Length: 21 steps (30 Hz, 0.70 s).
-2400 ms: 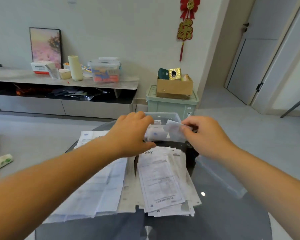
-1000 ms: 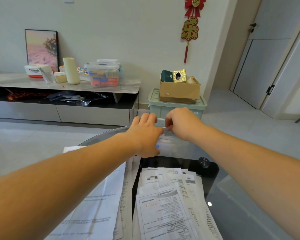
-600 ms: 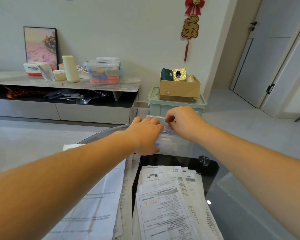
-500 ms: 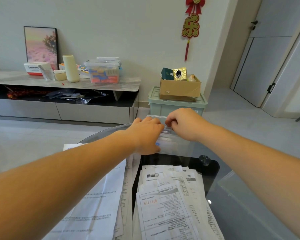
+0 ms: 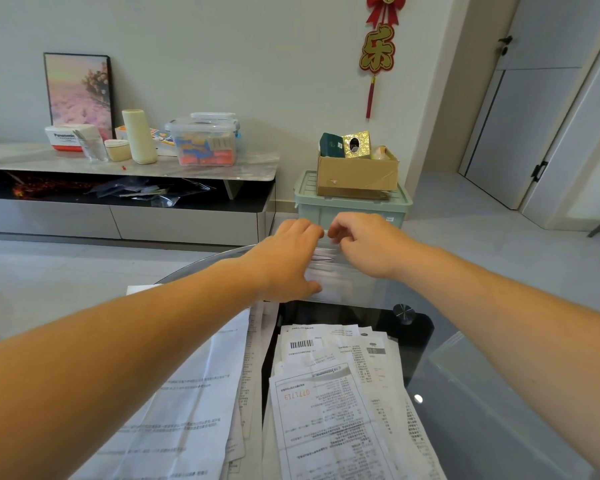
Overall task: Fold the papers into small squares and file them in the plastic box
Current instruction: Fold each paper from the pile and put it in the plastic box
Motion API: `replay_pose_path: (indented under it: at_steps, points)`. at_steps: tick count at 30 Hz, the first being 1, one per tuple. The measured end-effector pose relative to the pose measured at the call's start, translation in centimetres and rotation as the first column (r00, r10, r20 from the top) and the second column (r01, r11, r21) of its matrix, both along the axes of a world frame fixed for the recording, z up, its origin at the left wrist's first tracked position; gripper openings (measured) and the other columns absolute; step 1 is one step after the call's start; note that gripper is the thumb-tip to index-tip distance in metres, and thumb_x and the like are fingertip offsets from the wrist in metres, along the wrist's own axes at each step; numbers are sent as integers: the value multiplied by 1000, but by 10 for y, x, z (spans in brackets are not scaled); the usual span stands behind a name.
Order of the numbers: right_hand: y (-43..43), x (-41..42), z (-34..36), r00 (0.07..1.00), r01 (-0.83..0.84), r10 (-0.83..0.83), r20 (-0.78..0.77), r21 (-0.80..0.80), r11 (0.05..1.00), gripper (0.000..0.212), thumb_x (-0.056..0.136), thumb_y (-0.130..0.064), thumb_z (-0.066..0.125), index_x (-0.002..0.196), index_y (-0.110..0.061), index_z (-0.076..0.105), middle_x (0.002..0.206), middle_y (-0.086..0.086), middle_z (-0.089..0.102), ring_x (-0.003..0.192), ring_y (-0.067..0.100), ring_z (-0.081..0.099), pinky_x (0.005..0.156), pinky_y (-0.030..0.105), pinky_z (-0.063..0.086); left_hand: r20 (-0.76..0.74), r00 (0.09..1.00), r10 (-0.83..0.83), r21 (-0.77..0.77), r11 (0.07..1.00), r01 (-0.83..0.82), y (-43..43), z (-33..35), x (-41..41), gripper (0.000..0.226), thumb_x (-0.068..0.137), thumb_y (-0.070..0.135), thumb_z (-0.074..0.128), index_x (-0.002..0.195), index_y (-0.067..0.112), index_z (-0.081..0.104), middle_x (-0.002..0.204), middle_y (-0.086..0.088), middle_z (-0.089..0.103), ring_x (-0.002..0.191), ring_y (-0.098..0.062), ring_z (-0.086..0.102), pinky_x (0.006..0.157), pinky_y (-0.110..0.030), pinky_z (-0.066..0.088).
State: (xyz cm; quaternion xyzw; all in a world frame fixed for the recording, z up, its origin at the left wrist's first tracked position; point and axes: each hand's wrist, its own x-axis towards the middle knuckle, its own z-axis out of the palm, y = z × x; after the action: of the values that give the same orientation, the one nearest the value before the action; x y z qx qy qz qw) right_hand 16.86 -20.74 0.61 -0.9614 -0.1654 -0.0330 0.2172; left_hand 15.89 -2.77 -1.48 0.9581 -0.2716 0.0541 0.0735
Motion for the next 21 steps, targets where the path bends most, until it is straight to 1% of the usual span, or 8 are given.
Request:
replay_pose_path:
  at_steps: [3,6,8,11,13,16,19,21]
  points:
    - [-8,-18,8,991,35,-38,131,21,999,27,96,-10,47,115,-20,63,110,-3,66,100,17,60,83,30,48,52,998,19,-23,1000,-18,3,9,-13,86,82,49,76,149,17,31,151,-2,33,139,-22,29,114,-42,38]
    - [-15,-59,16,980,4,-22,197,91,996,18,96,-15,55,109,-22,67,98,-9,67,90,11,62,80,29,52,182,982,53,-99,995,-35,11,18,-39,69,82,53,73,135,18,44,134,-1,43,122,-21,39,104,-39,43]
    - [-18,-98,17,994,-53,42,99,115,992,13,96,-23,60,103,-31,67,94,-17,66,88,4,62,78,25,54,185,981,53,-149,989,-25,17,21,-70,46,86,51,69,119,24,50,118,5,49,108,-16,44,95,-33,46]
    - [-23,-166,13,977,-193,192,-96,4,981,17,91,-43,66,108,-39,66,110,-26,62,103,-10,55,88,18,48,-23,1000,4,-168,986,-7,24,21,-132,24,91,52,62,106,35,54,106,17,55,99,-4,53,88,-24,49]
    - [-24,-204,6,940,-302,276,-202,-114,946,39,87,-56,66,123,-42,59,134,-33,46,124,-16,37,103,12,32,-103,994,-46,-119,992,34,27,15,-174,28,92,57,58,114,41,54,115,22,55,104,0,52,94,-20,46]
    - [-24,-237,-13,908,-392,338,-248,-217,894,63,84,-61,67,139,-40,46,155,-27,27,141,-7,18,113,12,18,-165,980,-111,-22,994,109,28,3,-214,51,88,65,57,132,42,46,132,22,50,117,-1,46,102,-19,36]
    - [-23,-249,-30,923,-375,339,-183,-224,899,54,89,-51,67,138,-35,48,149,-18,40,138,3,30,114,20,28,-180,974,-136,56,987,148,25,-11,-231,73,84,70,59,144,37,36,143,17,44,126,-6,41,108,-22,27]
    - [-25,-252,-40,939,-343,326,-113,-212,915,43,91,-45,65,131,-33,53,139,-15,51,130,7,41,107,26,38,-144,979,-142,89,984,156,21,-15,-238,74,85,67,61,146,34,36,144,14,44,127,-8,41,109,-23,25]
